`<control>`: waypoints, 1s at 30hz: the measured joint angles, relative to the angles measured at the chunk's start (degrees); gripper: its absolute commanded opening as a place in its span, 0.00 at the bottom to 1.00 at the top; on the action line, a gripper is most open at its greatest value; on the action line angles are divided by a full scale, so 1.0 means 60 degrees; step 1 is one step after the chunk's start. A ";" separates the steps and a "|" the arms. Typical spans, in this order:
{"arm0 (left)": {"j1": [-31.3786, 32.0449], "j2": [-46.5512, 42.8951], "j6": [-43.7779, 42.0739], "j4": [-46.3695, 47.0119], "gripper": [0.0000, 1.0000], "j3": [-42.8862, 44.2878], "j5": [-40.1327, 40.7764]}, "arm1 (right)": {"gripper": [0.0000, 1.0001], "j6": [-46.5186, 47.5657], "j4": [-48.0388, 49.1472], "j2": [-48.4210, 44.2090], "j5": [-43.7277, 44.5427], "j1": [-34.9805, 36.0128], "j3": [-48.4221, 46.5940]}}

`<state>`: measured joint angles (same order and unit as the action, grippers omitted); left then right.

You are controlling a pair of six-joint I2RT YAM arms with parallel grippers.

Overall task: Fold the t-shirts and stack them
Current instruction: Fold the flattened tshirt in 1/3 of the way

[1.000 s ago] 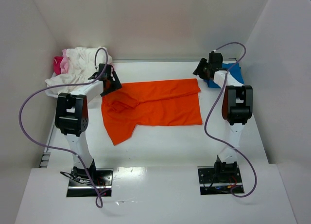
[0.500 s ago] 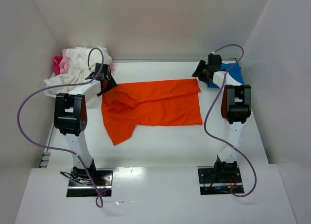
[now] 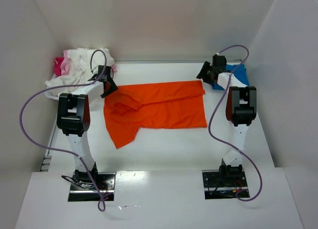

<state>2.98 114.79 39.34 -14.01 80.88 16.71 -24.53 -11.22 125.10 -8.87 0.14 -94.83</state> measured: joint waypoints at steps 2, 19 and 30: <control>-0.0028 0.0155 -0.0015 -0.0027 0.47 0.0155 0.0033 | 0.55 0.0006 0.0000 0.0000 -0.0003 0.0000 0.0000; -0.0156 0.0571 -0.0203 -0.0446 0.00 0.0833 0.0512 | 0.47 0.0068 -0.0087 0.0000 0.0001 0.0000 0.0000; -0.0159 0.0640 -0.1172 -0.0449 0.01 0.1883 0.1237 | 0.47 0.0071 -0.0091 0.0000 0.0001 0.0000 0.0000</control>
<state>2.02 118.62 32.31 -16.70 92.18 24.14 -24.10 -11.77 125.10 -8.86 0.14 -94.83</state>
